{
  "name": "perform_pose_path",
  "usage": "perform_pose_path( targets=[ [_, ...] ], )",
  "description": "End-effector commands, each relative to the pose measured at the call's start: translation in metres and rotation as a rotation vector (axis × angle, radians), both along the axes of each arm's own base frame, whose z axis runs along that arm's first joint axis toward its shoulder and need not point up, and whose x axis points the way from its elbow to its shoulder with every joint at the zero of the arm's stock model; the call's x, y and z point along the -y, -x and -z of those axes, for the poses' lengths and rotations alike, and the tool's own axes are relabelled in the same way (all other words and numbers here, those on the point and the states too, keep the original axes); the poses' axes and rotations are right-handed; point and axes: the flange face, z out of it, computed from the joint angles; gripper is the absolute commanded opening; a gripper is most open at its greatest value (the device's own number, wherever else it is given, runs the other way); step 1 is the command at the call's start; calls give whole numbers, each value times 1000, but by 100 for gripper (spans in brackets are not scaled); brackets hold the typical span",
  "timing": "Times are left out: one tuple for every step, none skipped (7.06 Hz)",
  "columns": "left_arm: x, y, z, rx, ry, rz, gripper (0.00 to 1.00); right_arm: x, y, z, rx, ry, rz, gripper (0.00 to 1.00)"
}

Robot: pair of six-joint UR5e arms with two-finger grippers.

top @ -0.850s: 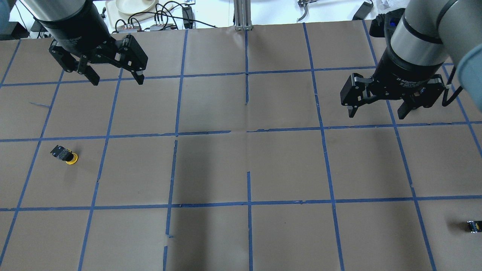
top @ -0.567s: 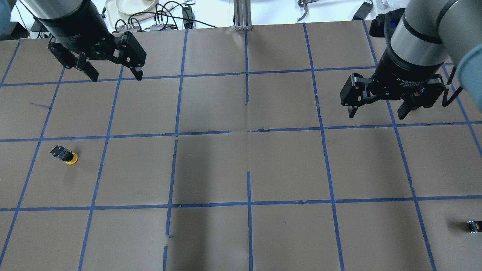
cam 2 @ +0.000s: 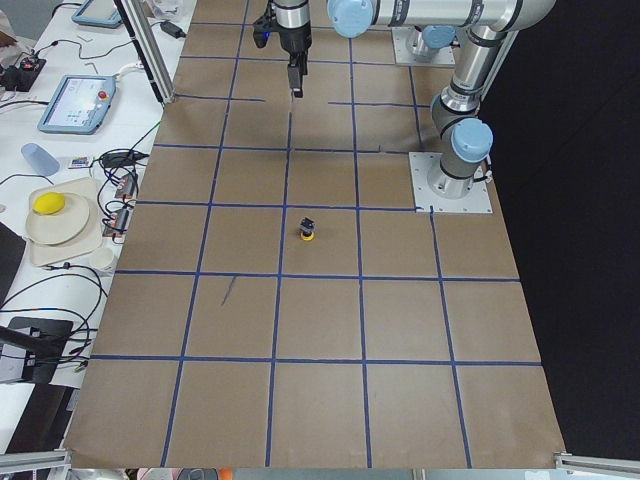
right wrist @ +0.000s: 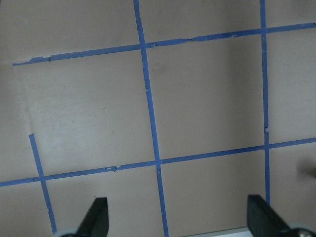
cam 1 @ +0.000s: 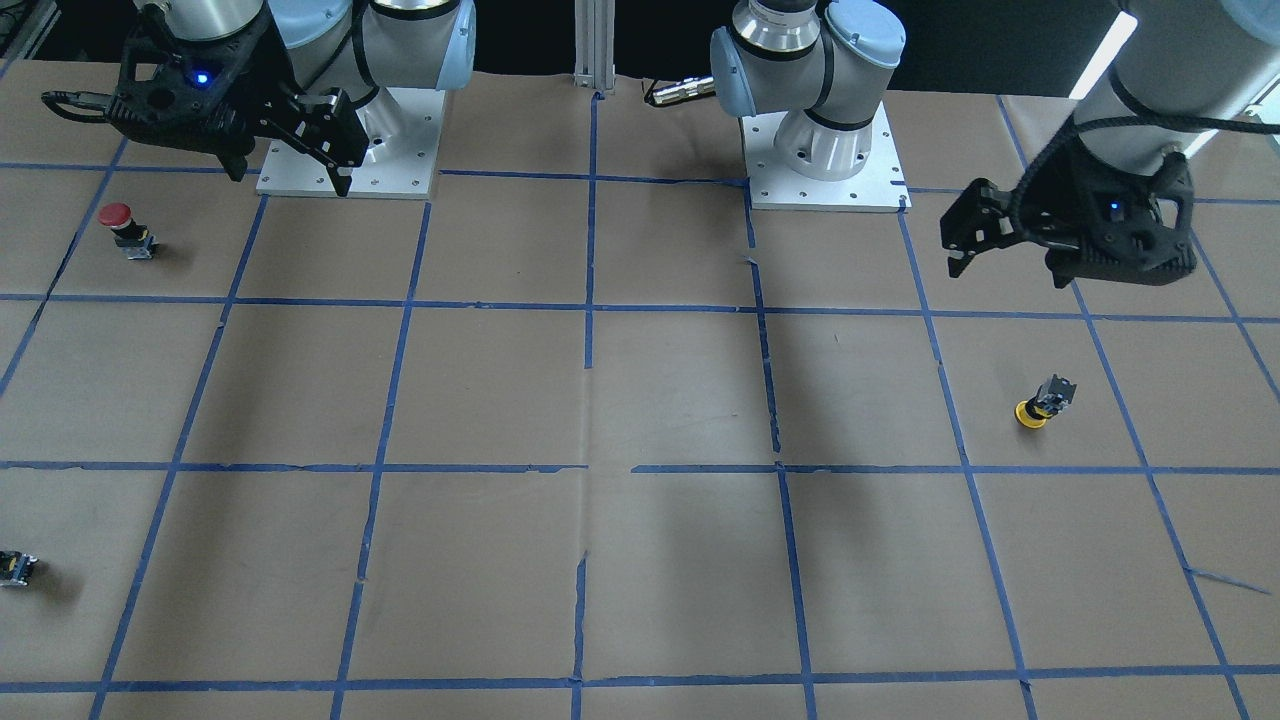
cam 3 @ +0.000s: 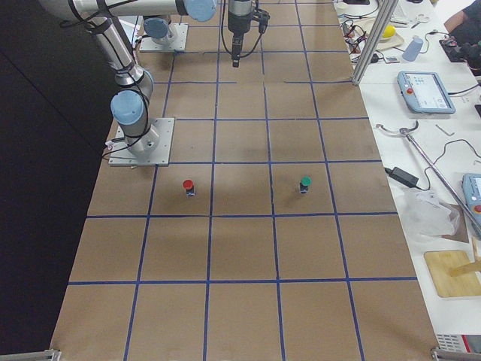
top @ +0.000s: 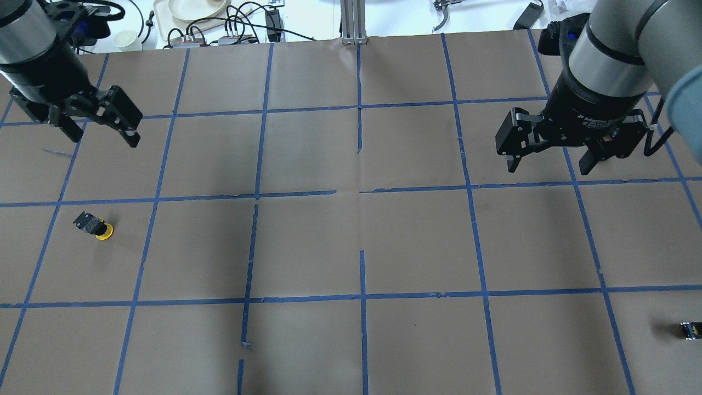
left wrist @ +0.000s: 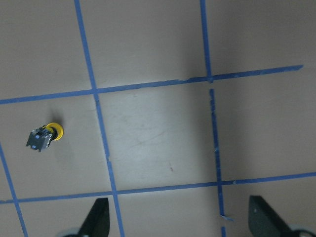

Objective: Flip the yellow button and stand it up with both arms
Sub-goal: 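Move the left gripper down toward the yellow button lying on the table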

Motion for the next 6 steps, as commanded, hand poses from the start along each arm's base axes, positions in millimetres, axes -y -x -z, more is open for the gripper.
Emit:
perform_pose_path(
  targets=[
    [-11, -92, 66, -14, 18, 142, 99, -1, 0, 5, -1, -10, -1, 100],
    [-6, -108, 100, -3, 39, 244, 98, -2, 0, 12, -4, -22, -2, 100],
    [-4, -128, 128, -4, 35, 373, 98, -2, 2, 12, -18, -21, -2, 100],
    [-9, -154, 146, -33, 15, 405, 98, -2, 2, 12, -16, -21, -2, 100],
    [-11, -172, 167, -102, 21, 415, 98, -2, 2, 12, -18, -21, -2, 100],
    [-14, -184, 189, -132, -4, 445, 99, -2, 2, 12, -18, -22, -2, 100]
  ],
)
